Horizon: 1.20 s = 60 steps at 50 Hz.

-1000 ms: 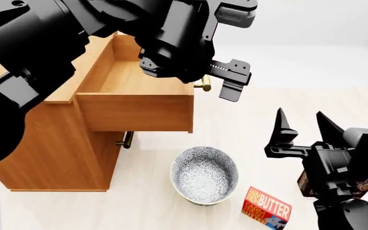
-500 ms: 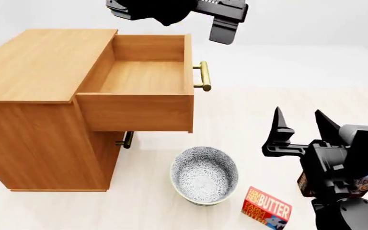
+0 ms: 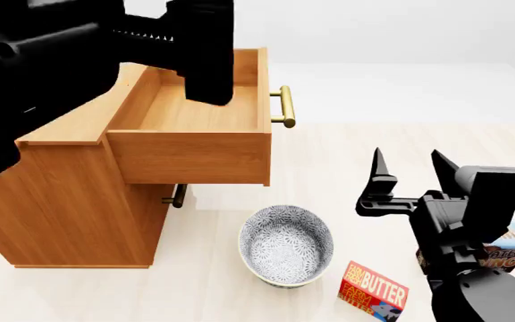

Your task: Put the butter at the back in the top drawer of the cabinet and close it.

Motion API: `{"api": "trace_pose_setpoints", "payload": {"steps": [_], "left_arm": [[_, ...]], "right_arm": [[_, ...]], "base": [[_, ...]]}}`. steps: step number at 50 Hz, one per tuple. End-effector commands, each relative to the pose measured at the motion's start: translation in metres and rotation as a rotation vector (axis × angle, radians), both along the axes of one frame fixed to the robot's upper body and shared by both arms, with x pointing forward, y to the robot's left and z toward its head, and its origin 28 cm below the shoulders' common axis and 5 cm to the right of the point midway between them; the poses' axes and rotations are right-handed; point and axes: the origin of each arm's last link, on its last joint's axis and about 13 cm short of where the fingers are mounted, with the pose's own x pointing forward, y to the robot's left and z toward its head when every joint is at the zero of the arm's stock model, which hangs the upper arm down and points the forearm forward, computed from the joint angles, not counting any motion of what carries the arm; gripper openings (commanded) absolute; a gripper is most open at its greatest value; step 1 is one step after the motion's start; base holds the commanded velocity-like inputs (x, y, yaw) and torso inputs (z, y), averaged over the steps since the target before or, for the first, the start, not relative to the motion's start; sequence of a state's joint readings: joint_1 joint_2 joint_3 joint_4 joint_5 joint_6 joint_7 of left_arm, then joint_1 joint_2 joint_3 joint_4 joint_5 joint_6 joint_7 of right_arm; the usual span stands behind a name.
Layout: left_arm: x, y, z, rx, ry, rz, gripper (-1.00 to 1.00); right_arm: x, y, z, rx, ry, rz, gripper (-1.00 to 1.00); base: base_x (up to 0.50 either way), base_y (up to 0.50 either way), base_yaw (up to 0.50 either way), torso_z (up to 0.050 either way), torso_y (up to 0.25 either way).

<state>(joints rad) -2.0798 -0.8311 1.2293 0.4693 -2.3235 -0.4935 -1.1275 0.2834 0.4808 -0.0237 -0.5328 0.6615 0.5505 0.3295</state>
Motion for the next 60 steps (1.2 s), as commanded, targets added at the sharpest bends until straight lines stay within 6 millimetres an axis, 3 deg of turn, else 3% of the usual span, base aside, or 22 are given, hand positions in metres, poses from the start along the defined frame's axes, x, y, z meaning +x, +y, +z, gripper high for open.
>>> {"api": "trace_pose_setpoints", "payload": {"steps": [1,6,14,28,33,44,52,60], "left_arm": [[-0.052,0.03,-0.052,-0.064,-0.145,-0.044,1.0],[-0.066,0.038,-0.074,-0.093,-0.138,-0.103,1.0],[-0.063,0.052,-0.094,-0.159,-0.125,-0.113,1.0],[-0.074,0.055,-0.108,-0.164,-0.102,-0.207,1.0],[-0.073,0.055,-0.11,-0.177,-0.078,-0.242,1.0],[-0.073,0.055,-0.112,-0.191,-0.05,-0.283,1.0],[-0.074,0.056,-0.112,-0.189,-0.064,-0.303,1.0],[-0.076,0.057,-0.112,-0.175,-0.089,-0.313,1.0]], "right_arm": [[0.001,-0.002,0.007,-0.029,0.03,0.009,1.0],[-0.004,-0.01,0.02,-0.073,0.08,0.065,1.0],[-0.008,-0.034,0.053,-0.245,0.275,0.229,1.0],[0.003,-0.069,0.119,-0.549,0.689,0.468,1.0],[0.008,-0.075,0.132,-0.641,0.841,0.551,1.0],[0.026,-0.079,0.152,-0.795,0.993,0.718,1.0],[0.043,-0.08,0.149,-0.904,1.087,0.758,1.0],[0.046,-0.078,0.141,-0.993,1.135,0.786,1.0]], "base": [[0.0,0.0,0.0,0.0,0.0],[0.0,0.0,0.0,0.0,0.0],[0.0,0.0,0.0,0.0,0.0],[0.0,0.0,0.0,0.0,0.0],[0.0,0.0,0.0,0.0,0.0],[0.0,0.0,0.0,0.0,0.0],[0.0,0.0,0.0,0.0,0.0],[0.0,0.0,0.0,0.0,0.0]]}}
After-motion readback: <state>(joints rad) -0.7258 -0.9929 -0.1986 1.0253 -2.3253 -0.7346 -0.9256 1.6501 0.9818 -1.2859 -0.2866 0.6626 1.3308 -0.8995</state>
